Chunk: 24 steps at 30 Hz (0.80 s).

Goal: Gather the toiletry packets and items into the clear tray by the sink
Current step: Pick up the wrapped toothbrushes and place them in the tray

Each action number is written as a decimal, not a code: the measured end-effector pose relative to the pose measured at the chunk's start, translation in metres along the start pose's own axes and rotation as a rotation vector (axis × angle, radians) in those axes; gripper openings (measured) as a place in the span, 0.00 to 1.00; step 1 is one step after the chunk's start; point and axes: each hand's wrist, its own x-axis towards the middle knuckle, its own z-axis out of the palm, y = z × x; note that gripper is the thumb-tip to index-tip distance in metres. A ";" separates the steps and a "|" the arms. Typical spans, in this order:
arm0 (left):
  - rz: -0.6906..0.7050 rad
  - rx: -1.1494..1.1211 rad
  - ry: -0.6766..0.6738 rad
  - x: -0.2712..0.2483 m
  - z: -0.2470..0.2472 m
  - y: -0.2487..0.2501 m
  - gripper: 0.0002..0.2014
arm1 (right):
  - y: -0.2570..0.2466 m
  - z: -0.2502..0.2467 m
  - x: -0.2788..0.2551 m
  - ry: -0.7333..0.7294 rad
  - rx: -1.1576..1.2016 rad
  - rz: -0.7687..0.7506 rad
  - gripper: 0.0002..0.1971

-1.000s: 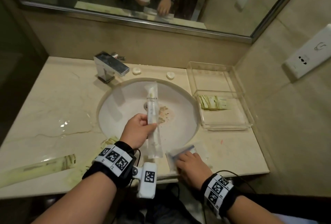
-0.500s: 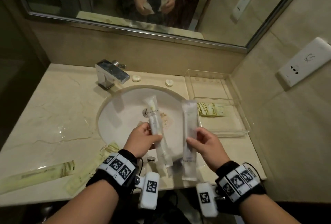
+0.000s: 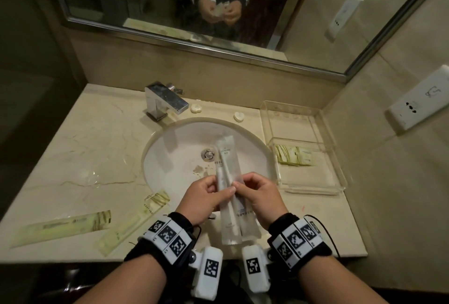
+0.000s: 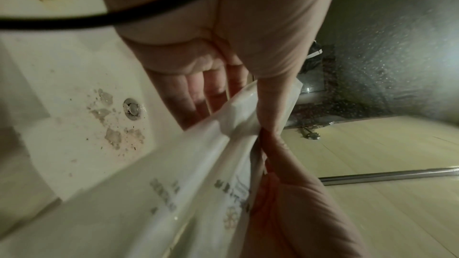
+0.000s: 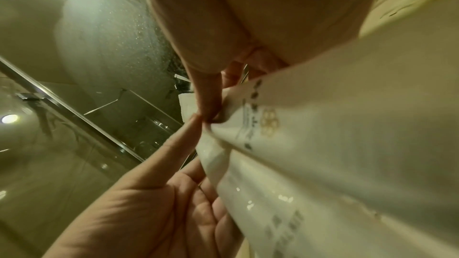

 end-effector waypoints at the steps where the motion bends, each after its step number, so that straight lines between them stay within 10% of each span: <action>1: 0.005 -0.007 0.019 0.000 0.001 -0.001 0.13 | 0.001 0.001 0.000 0.001 0.008 0.003 0.07; 24: -0.032 0.042 0.103 0.044 0.070 0.011 0.13 | -0.006 -0.078 0.026 -0.078 -0.115 0.106 0.05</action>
